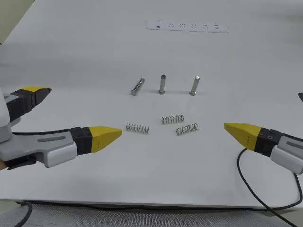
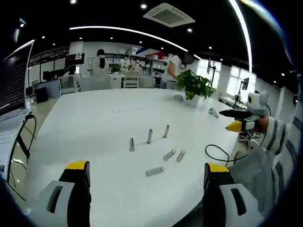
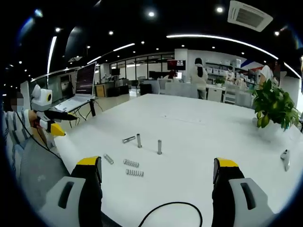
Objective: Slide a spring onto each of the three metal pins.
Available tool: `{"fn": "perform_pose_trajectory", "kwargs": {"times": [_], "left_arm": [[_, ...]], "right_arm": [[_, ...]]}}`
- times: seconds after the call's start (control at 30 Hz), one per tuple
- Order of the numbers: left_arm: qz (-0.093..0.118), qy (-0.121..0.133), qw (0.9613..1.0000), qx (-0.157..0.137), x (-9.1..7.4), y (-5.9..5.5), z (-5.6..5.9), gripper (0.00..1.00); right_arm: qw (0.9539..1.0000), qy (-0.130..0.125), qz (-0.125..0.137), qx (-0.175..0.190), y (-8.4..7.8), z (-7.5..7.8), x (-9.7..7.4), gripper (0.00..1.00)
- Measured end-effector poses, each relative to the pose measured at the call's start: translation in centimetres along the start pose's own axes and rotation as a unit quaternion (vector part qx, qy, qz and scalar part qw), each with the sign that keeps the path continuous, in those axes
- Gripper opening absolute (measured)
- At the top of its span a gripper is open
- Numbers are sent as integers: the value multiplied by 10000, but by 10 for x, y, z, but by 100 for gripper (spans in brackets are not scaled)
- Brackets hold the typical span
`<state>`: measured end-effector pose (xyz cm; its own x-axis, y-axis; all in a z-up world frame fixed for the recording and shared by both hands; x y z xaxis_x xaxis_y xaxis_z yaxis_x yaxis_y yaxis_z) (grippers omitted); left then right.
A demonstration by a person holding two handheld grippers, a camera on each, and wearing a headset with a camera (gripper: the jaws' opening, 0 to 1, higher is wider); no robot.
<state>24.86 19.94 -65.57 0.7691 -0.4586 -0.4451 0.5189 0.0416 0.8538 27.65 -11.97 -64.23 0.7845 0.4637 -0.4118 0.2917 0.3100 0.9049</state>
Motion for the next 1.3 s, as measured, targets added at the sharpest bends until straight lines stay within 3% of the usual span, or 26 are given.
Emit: {"fn": "perform_pose_trajectory", "kwargs": {"times": [0.2,0.37,0.77,1.3], "left_arm": [[-67,13,10000,0,2,-2,0,98],[-122,-2,9999,4,5,-3,0,98],[-102,-61,9999,-9,9,-2,4,98],[-237,-45,9997,-66,9,-5,2,98]], "right_arm": [[10000,53,-43,22,-2,-1,4,97],[9997,122,-226,-17,-9,-3,8,96],[9996,169,-233,-37,-7,-3,8,97],[9990,235,-367,-107,-14,-8,8,97]]}}
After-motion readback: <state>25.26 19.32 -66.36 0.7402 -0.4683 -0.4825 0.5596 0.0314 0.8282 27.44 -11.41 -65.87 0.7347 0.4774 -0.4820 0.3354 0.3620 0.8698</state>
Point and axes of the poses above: the centre of the closed fingertips' face, and the gripper's own axes: x roughly forward along the fingers, z roughly to its right, y roughly out of its top, the point moved 4 cm from there along -x, roughly backward along the fingers, and after that the axes turned 8 degrees about -x, right-handed, at the moved point
